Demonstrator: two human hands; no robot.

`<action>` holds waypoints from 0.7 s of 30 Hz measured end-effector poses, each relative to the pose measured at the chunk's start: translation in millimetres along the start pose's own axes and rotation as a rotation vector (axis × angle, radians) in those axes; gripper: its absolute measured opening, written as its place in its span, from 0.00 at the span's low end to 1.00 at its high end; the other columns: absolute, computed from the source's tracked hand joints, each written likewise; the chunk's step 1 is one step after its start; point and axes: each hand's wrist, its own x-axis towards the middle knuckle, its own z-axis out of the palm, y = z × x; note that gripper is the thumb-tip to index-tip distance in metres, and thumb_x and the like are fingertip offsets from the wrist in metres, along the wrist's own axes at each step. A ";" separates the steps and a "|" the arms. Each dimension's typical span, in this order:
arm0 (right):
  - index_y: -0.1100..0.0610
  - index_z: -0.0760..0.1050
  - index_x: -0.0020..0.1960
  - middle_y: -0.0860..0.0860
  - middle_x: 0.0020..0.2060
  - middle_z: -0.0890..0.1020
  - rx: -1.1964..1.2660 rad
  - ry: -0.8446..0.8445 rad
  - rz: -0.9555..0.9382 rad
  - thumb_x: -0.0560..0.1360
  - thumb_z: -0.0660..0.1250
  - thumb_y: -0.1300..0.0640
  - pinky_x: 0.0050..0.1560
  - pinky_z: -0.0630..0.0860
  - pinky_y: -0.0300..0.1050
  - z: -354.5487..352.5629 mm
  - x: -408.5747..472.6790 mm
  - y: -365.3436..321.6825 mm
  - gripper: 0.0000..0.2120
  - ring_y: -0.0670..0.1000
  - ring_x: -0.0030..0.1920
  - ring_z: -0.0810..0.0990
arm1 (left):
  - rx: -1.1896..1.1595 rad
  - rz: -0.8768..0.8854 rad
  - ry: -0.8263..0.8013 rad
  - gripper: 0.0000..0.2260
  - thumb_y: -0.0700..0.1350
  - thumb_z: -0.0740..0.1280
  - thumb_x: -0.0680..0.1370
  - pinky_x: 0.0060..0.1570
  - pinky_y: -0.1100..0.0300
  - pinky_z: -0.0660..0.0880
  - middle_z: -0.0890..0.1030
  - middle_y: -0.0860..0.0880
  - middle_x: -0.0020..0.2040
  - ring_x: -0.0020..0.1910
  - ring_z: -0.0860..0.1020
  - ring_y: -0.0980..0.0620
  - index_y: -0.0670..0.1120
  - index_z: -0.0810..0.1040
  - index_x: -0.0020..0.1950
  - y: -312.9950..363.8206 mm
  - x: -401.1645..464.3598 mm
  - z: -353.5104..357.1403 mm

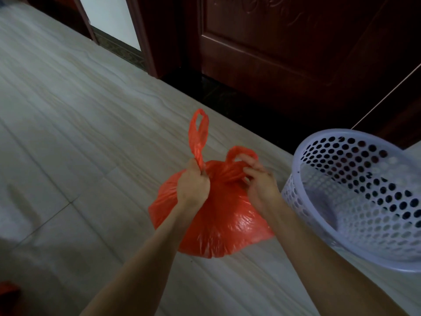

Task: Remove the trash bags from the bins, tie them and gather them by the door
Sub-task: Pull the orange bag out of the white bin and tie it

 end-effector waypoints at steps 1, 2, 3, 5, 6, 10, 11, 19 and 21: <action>0.54 0.77 0.44 0.50 0.38 0.79 0.061 0.032 0.012 0.73 0.55 0.72 0.40 0.71 0.36 -0.8 0.2 -3.1 0.18 0.46 0.37 0.76 | 0.085 0.007 -0.043 0.12 0.41 0.55 0.79 0.54 0.48 0.69 0.78 0.35 0.56 0.56 0.75 0.34 0.40 0.67 0.61 2.3 1.1 -0.6; 0.53 0.77 0.41 0.50 0.37 0.79 0.097 0.054 0.010 0.73 0.55 0.72 0.41 0.70 0.39 -0.9 -0.8 -6.3 0.18 0.48 0.37 0.76 | 0.133 0.015 -0.099 0.14 0.42 0.56 0.78 0.55 0.48 0.69 0.77 0.35 0.57 0.57 0.75 0.34 0.40 0.66 0.63 5.4 0.8 -2.6; 0.53 0.76 0.40 0.50 0.37 0.79 0.111 0.065 0.000 0.73 0.55 0.71 0.42 0.69 0.40 -0.2 -2.3 -10.0 0.17 0.48 0.38 0.75 | 0.172 0.035 -0.158 0.17 0.44 0.57 0.77 0.57 0.49 0.68 0.76 0.37 0.59 0.59 0.74 0.35 0.41 0.64 0.65 7.4 1.6 -3.2; 0.53 0.75 0.45 0.51 0.40 0.79 0.128 0.032 -0.026 0.73 0.58 0.69 0.45 0.72 0.43 0.6 -5.6 -15.5 0.13 0.50 0.42 0.77 | 0.338 0.126 -0.264 0.30 0.51 0.60 0.74 0.66 0.47 0.64 0.70 0.41 0.68 0.66 0.70 0.40 0.44 0.55 0.73 8.0 1.8 -0.6; 0.51 0.74 0.51 0.51 0.43 0.80 0.131 -0.007 -0.026 0.73 0.61 0.67 0.48 0.74 0.45 1.6 -7.1 -17.7 0.13 0.50 0.45 0.78 | 0.454 0.159 -0.292 0.37 0.55 0.62 0.73 0.69 0.45 0.61 0.66 0.42 0.71 0.69 0.68 0.41 0.45 0.49 0.75 7.0 1.1 1.8; 0.56 0.74 0.60 0.52 0.48 0.80 -0.186 0.031 -0.097 0.73 0.66 0.62 0.55 0.77 0.47 2.4 -5.8 -22.8 0.15 0.54 0.52 0.80 | 0.685 0.160 -0.246 0.49 0.72 0.60 0.67 0.68 0.45 0.59 0.63 0.42 0.72 0.70 0.66 0.42 0.43 0.45 0.76 4.1 -1.7 13.2; 0.58 0.76 0.54 0.51 0.43 0.81 -0.285 0.055 -0.165 0.74 0.65 0.62 0.50 0.78 0.42 2.1 -5.1 -25.2 0.09 0.52 0.48 0.80 | 0.707 0.152 -0.211 0.49 0.72 0.59 0.67 0.67 0.45 0.60 0.65 0.41 0.71 0.68 0.68 0.42 0.42 0.48 0.76 4.2 -1.4 16.3; 0.51 0.70 0.42 0.47 0.37 0.77 -0.354 0.004 -0.498 0.75 0.56 0.67 0.36 0.73 0.32 8.6 -10.5 -47.9 0.13 0.40 0.35 0.76 | 0.663 0.240 -0.091 0.19 0.52 0.53 0.80 0.59 0.50 0.68 0.78 0.38 0.59 0.58 0.76 0.38 0.42 0.72 0.63 8.5 5.1 16.0; 0.53 0.71 0.47 0.47 0.40 0.77 -0.330 0.043 -0.497 0.73 0.55 0.64 0.41 0.73 0.36 6.9 -8.9 -45.5 0.09 0.43 0.39 0.75 | 0.439 0.158 -0.206 0.18 0.50 0.52 0.81 0.59 0.51 0.69 0.78 0.34 0.58 0.59 0.75 0.36 0.39 0.76 0.56 8.5 8.6 2.9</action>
